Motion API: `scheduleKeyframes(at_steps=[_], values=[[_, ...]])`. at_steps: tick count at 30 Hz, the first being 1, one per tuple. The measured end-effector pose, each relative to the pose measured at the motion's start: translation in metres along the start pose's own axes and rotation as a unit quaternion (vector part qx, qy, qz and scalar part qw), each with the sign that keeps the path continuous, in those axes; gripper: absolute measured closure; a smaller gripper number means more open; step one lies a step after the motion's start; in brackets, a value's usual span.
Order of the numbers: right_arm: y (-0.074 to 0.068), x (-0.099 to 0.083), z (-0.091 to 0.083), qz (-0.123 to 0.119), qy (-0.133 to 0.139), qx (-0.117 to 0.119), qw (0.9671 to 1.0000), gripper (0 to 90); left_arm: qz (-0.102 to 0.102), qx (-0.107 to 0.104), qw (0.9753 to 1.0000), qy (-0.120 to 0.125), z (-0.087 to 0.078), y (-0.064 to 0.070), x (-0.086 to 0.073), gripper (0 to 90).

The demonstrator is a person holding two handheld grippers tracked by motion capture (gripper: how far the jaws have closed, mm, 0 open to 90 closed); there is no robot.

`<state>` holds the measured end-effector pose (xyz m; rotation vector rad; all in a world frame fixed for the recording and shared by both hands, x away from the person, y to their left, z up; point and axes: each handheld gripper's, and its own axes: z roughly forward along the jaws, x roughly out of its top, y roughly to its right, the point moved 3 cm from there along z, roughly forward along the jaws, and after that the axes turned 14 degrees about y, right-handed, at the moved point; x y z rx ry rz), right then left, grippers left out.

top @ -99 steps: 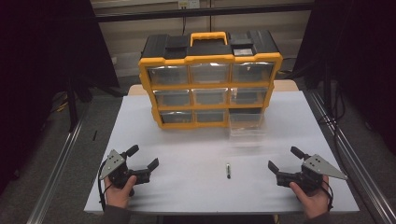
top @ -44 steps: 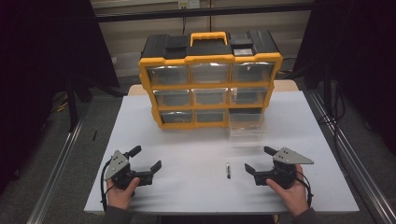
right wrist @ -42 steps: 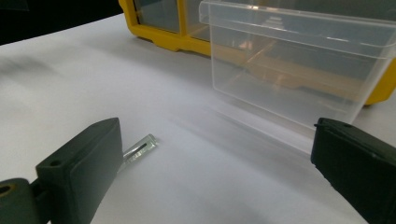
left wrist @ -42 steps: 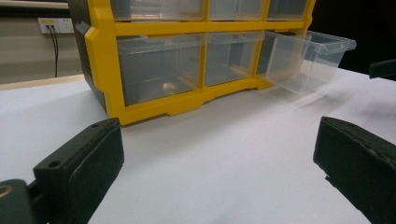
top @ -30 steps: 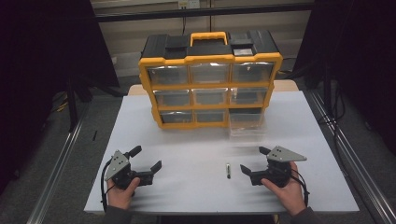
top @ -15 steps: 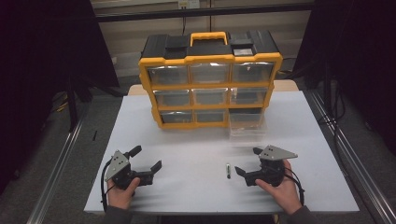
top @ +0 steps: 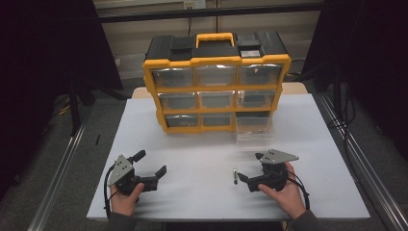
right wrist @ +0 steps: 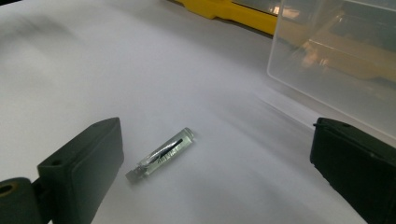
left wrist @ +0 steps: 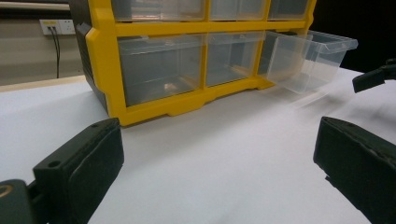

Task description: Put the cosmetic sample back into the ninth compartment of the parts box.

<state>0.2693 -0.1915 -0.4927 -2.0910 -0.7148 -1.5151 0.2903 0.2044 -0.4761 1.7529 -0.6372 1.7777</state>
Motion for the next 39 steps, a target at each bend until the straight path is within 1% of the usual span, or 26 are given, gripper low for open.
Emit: scheduleKeyframes(at_steps=[1, 2, 3, 6, 8, 9, 12, 13, 14, 15, 18, 19, 22, 23, 24, 26, 27, 28, 29, 30, 31, 34, 35, 36, 38, 39], values=[[0.0, 0.0, 0.001, 0.001, -0.002, 0.0, 1.0, 2.5, -0.001, 0.0, 1.0, 0.0, 0.0, 0.0, 0.0, 1.8], [0.0, 0.0, 0.001, 0.002, -0.002, 0.001, 1.0, 2.7, 0.004, 0.0, 1.0, -0.001, 0.0, 0.0, 0.0, 1.8], [0.0, 0.0, 0.002, 0.002, -0.004, 0.002, 1.0, 2.8, -0.001, 0.001, 1.0, 0.0, 0.0, 0.0, 0.0, 1.8], [-0.001, 0.0, 0.003, 0.003, -0.006, 0.006, 1.0, 3.0, -0.005, 0.005, 1.0, 0.002, 0.001, 0.001, 0.0, 1.8], [-0.002, 0.0, 0.005, 0.002, -0.016, 0.012, 0.9998, 3.2, -0.006, 0.005, 1.0, 0.002, 0.001, 0.001, 0.0, 1.8], [-0.003, 0.0, 0.006, 0.001, -0.019, 0.013, 0.9997, 3.3, -0.015, 0.009, 0.9998, 0.009, 0.002, 0.003, -0.001, 1.8], [-0.004, 0.0, 0.007, 0.001, -0.022, 0.016, 0.9996, 4.0, -0.014, 0.008, 0.9998, 0.008, 0.002, 0.002, -0.001, 1.8], [-0.005, -0.001, 0.008, 0.002, -0.026, 0.02, 0.9994, 5.4, -0.003, 0.005, 1.0, 0.0, 0.001, 0.001, 0.0, 1.8], [-0.005, -0.001, 0.008, 0.002, -0.026, 0.02, 0.9994, 5.4, -0.003, 0.005, 1.0, 0.0, 0.001, 0.001, 0.0, 1.8], [-0.005, 0.0, 0.009, 0.0, -0.03, 0.021, 0.9993, 6.2, 0.003, 0.005, 1.0, -0.002, 0.0, 0.0, 0.0, 1.8], [-0.005, 0.0, 0.01, 0.005, -0.034, 0.025, 0.9991, 7.5, 0.003, 0.007, 1.0, -0.001, 0.0, 0.0, 0.0, 1.8], [-0.006, 0.0, 0.011, 0.005, -0.04, 0.027, 0.9988, 8.4, -0.001, 0.005, 1.0, 0.0, 0.0, 0.0, 0.0, 1.8], [-0.007, 0.0, 0.012, 0.008, -0.042, 0.027, 0.9987, 10.0, -0.005, 0.006, 1.0, 0.003, 0.001, 0.001, 0.0, 1.8], [-0.008, 0.0, 0.013, 0.009, -0.042, 0.028, 0.9987, 11.2, 0.003, 0.006, 1.0, -0.001, 0.0, 0.0, 0.0, 1.8], [-0.008, 0.0, 0.013, 0.009, -0.044, 0.031, 0.9985, 12.9, 0.004, 0.005, 1.0, -0.002, 0.0, 0.0, 0.0, 1.8], [-0.008, 0.0, 0.014, 0.009, -0.045, 0.033, 0.9984, 15.1, 0.003, 0.003, 1.0, 0.0, 0.0, 0.0, 0.0, 1.8], [-0.008, -0.001, 0.015, 0.013, -0.05, 0.035, 0.9981, 18.6, -0.001, 0.003, 1.0, 0.001, 0.0, 0.0, 0.0, 1.8], [-0.008, -0.001, 0.015, 0.013, -0.05, 0.035, 0.9981, 18.6, -0.001, 0.003, 1.0, 0.001, 0.0, 0.0, 0.0, 1.8], [-0.009, -0.001, 0.015, 0.015, -0.052, 0.038, 0.9978, 22.4, -0.003, 0.004, 1.0, 0.003, 0.0, 0.0, 0.0, 1.8], [-0.009, -0.001, 0.015, 0.016, -0.054, 0.04, 0.9976, 24.5, -0.003, 0.004, 1.0, 0.002, 0.0, 0.0, 0.0, 1.8], [-0.009, -0.001, 0.016, 0.017, -0.056, 0.041, 0.9975, 25.9, 0.003, 0.004, 1.0, 0.0, 0.0, 0.0, 0.0, 1.8], [-0.009, -0.001, 0.016, 0.018, -0.064, 0.045, 0.9968, 31.2, 0.005, 0.003, 1.0, -0.002, 0.0, -0.001, 0.0, 1.8], [-0.009, -0.001, 0.016, 0.018, -0.064, 0.045, 0.9968, 31.2, 0.005, 0.003, 1.0, -0.002, 0.0, -0.001, 0.0, 1.8], [-0.009, -0.002, 0.016, 0.02, -0.065, 0.044, 0.9967, 32.8, -0.002, 0.004, 1.0, 0.002, 0.0, 0.0, 0.0, 1.8], [-0.011, -0.002, 0.018, 0.017, -0.068, 0.051, 0.9962, 39.8, 0.002, 0.006, 1.0, 0.0, 0.0, 0.0, 0.0, 1.8], [-0.012, -0.002, 0.019, 0.014, -0.068, 0.053, 0.9962, 41.3, 0.003, 0.004, 1.0, -0.002, 0.0, 0.0, 0.0, 1.8]])
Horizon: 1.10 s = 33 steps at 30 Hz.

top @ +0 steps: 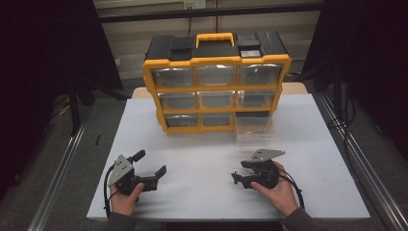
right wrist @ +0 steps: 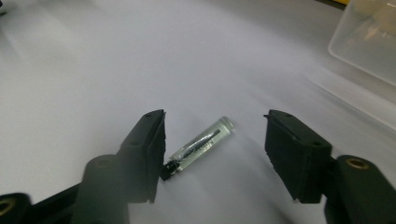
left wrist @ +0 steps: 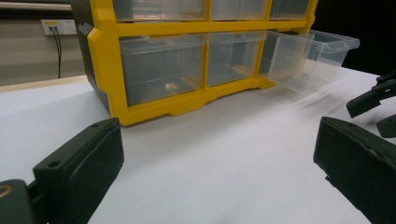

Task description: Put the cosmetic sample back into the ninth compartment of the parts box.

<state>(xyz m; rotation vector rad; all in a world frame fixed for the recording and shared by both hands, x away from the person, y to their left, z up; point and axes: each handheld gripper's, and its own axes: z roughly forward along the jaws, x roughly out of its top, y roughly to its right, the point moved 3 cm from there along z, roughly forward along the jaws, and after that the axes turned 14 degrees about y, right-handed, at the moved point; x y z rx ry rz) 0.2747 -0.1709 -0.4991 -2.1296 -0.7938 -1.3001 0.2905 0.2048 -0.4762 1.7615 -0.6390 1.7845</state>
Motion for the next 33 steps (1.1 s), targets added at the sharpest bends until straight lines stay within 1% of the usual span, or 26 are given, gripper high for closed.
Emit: scheduleKeyframes(at_steps=[3, 4, 5, 6, 7, 8, 10, 11, 12, 14, 15, 16, 17, 20, 21, 22, 24, 25, 26, 27, 29, 31, 33], values=[[-0.0017, 0.0003, 0.0019, -0.003, -0.004, 0.003, 1.0, 44.4, 0.0, 0.0, 1.0, 0.002, 0.0002, 0.0002, 0.0002, 1.8], [-0.0026, 0.0003, 0.0031, -0.005, -0.007, 0.004, 1.0, 46.3, 0.003, -0.002, 1.0, 0.0, -0.0002, -0.0003, 0.0002, 1.8], [-0.003, 0.0002, 0.0037, -0.005, -0.01, 0.003, 0.9999, 47.8, -0.007, 0.0, 1.0, 0.004, 0.0004, 0.0008, 0.0002, 1.8], [-0.0037, -0.0002, 0.005, -0.007, -0.014, 0.003, 0.9999, 51.6, -0.008, 0.001, 0.9999, 0.006, 0.0004, 0.0008, 0.0002, 1.8], [-0.0037, -0.0002, 0.005, -0.007, -0.014, 0.003, 0.9999, 51.6, -0.008, 0.001, 0.9999, 0.006, 0.0004, 0.0008, 0.0002, 1.8], [-0.0042, -0.0007, 0.0059, -0.01, -0.018, 0.003, 0.9998, 56.2, -0.008, 0.001, 0.9999, 0.006, 0.0004, 0.0007, 0.0002, 1.8], [-0.0052, -0.0006, 0.0059, -0.008, -0.02, 0.003, 0.9998, 60.2, -0.007, 0.001, 1.0, 0.004, 0.0004, 0.0005, 0.0, 1.8], [-0.0052, -0.0006, 0.0059, -0.008, -0.02, 0.003, 0.9998, 60.2, -0.007, 0.001, 1.0, 0.004, 0.0004, 0.0005, 0.0, 1.8], [-0.0054, -0.0007, 0.0064, -0.01, -0.023, 0.006, 0.9997, 64.2, -0.006, 0.001, 1.0, 0.003, 0.0002, 0.0005, -0.0001, 1.8], [-0.006, -0.0014, 0.007, -0.011, -0.026, 0.007, 0.9996, 67.4, -0.008, 0.001, 1.0, 0.006, 0.0005, 0.0009, 0.0001, 1.8], [-0.006, -0.0014, 0.007, -0.011, -0.026, 0.007, 0.9996, 67.4, -0.008, 0.001, 1.0, 0.006, 0.0004, 0.0008, 0.0003, 1.8], [-0.0069, -0.0028, 0.0077, -0.011, -0.036, 0.008, 0.9993, 69.7, -0.006, 0.002, 1.0, 0.005, 0.0, 0.0002, 0.0006, 1.8], [-0.0069, -0.0028, 0.0077, -0.011, -0.036, 0.008, 0.9993, 69.7, -0.006, 0.002, 1.0, 0.005, 0.0, 0.0002, 0.0006, 1.8], [-0.0072, -0.0034, 0.008, -0.024, -0.039, 0.002, 0.999, 76.1, -0.007, 0.001, 1.0, 0.007, 0.0001, 0.0005, 0.0006, 1.8], [-0.0065, -0.0035, 0.0078, -0.024, -0.038, 0.0, 0.999, 78.2, -0.006, 0.002, 1.0, 0.006, 0.0, 0.0003, 0.0005, 1.8], [-0.0055, -0.0036, 0.0075, -0.018, -0.041, -0.002, 0.999, 80.9, -0.004, 0.002, 1.0, 0.006, 0.0001, 0.0002, 0.0004, 1.8], [-0.0046, -0.0035, 0.0075, -0.01, -0.042, 0.0, 0.9991, 81.2, -0.007, 0.001, 1.0, 0.005, 0.0003, 0.0007, 0.0002, 1.8], [-0.0038, -0.0036, 0.0079, -0.013, -0.039, 0.002, 0.9992, 81.2, -0.007, 0.001, 1.0, 0.005, 0.0003, 0.0006, 0.0002, 1.8], [-0.0034, -0.0035, 0.0075, -0.014, -0.042, 0.004, 0.999, 81.3, -0.007, 0.001, 1.0, 0.005, 0.0003, 0.0006, 0.0002, 1.9], [-0.0031, -0.0037, 0.008, -0.013, -0.036, 0.005, 0.9992, 81.3, -0.004, 0.002, 1.0, 0.005, 0.0, 0.0002, 0.0005, 1.9], [-0.0027, -0.0037, 0.0079, -0.012, -0.035, 0.007, 0.9993, 81.3, -0.006, 0.002, 1.0, 0.006, 0.0001, 0.0005, 0.0005, 1.9], [-0.0016, -0.0035, 0.0076, -0.005, -0.034, 0.012, 0.9993, 81.3, -0.008, 0.003, 0.9999, 0.007, -0.0001, 0.0003, 0.0006, 1.9], [-0.0011, -0.0033, 0.007, -0.002, -0.036, 0.012, 0.9993, 81.3, -0.005, 0.003, 1.0, 0.003, -0.0009, -0.0004, 0.0006, 1.9]])
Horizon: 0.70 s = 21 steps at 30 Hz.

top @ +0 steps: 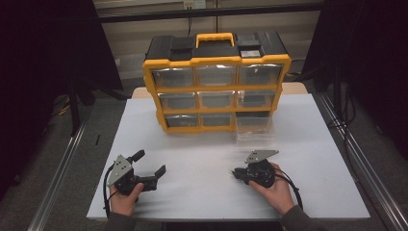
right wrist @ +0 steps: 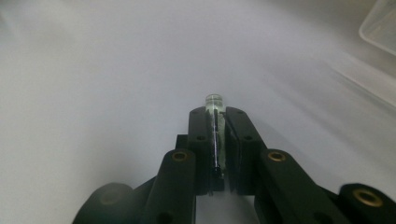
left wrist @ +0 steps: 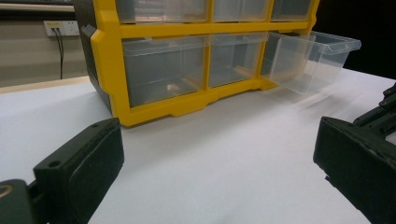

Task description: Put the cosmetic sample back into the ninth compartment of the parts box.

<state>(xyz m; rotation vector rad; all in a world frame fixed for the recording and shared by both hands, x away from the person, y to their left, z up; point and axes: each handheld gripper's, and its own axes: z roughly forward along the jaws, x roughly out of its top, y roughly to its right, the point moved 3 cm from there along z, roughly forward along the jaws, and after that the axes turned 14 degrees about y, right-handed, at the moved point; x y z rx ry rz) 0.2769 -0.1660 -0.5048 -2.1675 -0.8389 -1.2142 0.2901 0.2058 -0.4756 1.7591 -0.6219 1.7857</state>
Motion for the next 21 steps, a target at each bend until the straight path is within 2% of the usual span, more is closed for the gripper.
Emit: scheduleKeyframes(at_steps=[1, 2, 6, 13, 15, 21], values=[[0.0, 0.0, -0.001, 0.01, -0.001, 0.001, 0.9999, 81.3, -0.003, 0.001, 1.0, 0.001, 0.0, 0.0, 0.0, 1.9], [0.001, 0.002, -0.002, 0.013, 0.005, 0.01, 0.9998, 81.3, -0.003, 0.001, 1.0, 0.001, 0.0, 0.0, 0.0, 1.9], [0.003, 0.005, -0.008, 0.028, 0.012, 0.018, 0.9994, 81.3, -0.002, 0.0, 1.0, 0.001, 0.0, 0.0, 0.0, 1.9], [0.006, 0.009, -0.014, 0.025, 0.013, 0.028, 0.9992, 81.4, -0.001, 0.0, 1.0, 0.001, 0.0, 0.0, 0.0, 1.9], [0.008, 0.015, -0.019, 0.029, 0.023, 0.031, 0.9988, 81.3, -0.01, 0.002, 0.9999, 0.008, 0.001, 0.002, 0.0, 1.9], [0.011, 0.02, -0.026, 0.033, 0.025, 0.037, 0.9984, 81.3, -0.004, 0.007, 0.9999, 0.006, 0.0, 0.001, 0.001, 1.9]])
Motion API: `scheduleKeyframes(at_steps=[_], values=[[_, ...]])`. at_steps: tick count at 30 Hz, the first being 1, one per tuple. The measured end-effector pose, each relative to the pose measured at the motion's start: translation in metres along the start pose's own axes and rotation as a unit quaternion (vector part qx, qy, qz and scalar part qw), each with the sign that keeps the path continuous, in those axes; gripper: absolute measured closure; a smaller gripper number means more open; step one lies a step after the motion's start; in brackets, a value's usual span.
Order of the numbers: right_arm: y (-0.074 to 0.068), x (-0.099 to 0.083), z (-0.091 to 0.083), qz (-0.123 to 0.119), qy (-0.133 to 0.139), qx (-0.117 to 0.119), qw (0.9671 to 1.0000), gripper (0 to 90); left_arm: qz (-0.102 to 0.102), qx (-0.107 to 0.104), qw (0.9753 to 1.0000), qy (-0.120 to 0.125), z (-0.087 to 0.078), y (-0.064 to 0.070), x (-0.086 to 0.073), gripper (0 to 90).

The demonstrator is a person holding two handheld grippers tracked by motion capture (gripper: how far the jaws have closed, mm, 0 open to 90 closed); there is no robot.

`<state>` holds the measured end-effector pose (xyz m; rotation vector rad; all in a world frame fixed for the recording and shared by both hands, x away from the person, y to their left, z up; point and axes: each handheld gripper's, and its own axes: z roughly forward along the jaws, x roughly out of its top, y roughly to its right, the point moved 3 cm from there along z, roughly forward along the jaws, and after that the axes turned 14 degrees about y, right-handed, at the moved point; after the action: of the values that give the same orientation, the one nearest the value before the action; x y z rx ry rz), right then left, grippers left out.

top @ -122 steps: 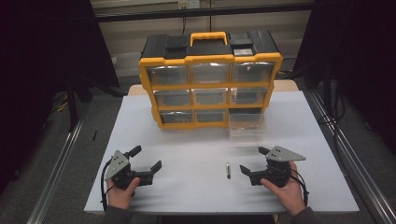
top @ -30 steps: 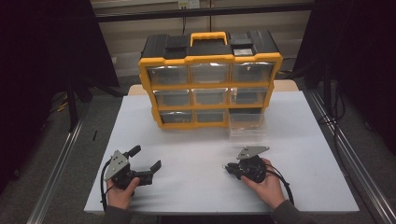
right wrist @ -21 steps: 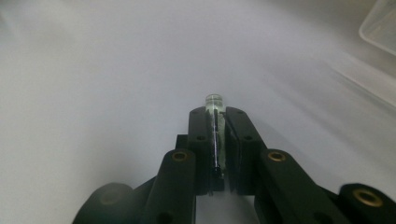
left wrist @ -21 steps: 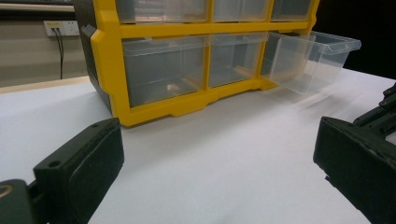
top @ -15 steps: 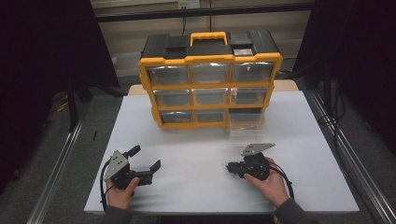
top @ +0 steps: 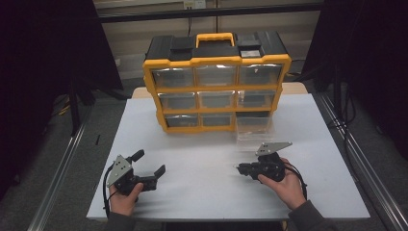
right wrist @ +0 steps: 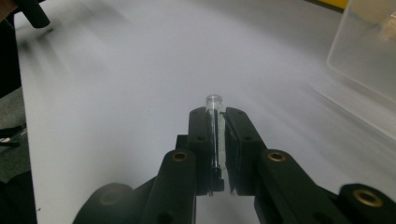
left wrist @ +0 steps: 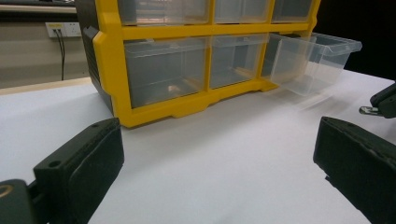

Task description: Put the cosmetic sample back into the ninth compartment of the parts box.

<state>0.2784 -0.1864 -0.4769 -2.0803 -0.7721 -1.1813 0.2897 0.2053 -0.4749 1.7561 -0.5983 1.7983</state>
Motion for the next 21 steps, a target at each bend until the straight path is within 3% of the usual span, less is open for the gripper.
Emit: scheduleKeyframes(at_steps=[11, 13, 14, 15, 19, 21], values=[[0.005, 0.011, -0.013, 0.007, 0.011, 0.005, 0.9999, 81.3, -0.004, -0.004, 1.0, 0.002, 0.001, 0.0, 0.0, 1.9], [0.006, 0.011, -0.013, 0.008, 0.006, 0.004, 0.9999, 81.3, 0.004, -0.005, 1.0, -0.004, 0.0, -0.001, 0.0, 1.9], [0.006, 0.011, -0.013, 0.008, 0.006, 0.004, 0.9999, 81.3, -0.012, -0.001, 0.9999, 0.007, 0.002, 0.001, -0.001, 1.9], [0.007, 0.012, -0.013, 0.005, 0.006, 0.006, 1.0, 81.3, 0.0, -0.004, 1.0, 0.0, 0.0, 0.0, 0.0, 1.9], [0.007, 0.014, -0.014, 0.006, 0.006, 0.007, 0.9999, 81.3, -0.009, -0.001, 0.9999, 0.006, 0.001, 0.001, 0.0, 1.9], [0.007, 0.016, -0.015, 0.006, 0.005, 0.006, 1.0, 81.3, 0.001, -0.004, 1.0, -0.001, 0.0, -0.001, 0.0, 1.9]])
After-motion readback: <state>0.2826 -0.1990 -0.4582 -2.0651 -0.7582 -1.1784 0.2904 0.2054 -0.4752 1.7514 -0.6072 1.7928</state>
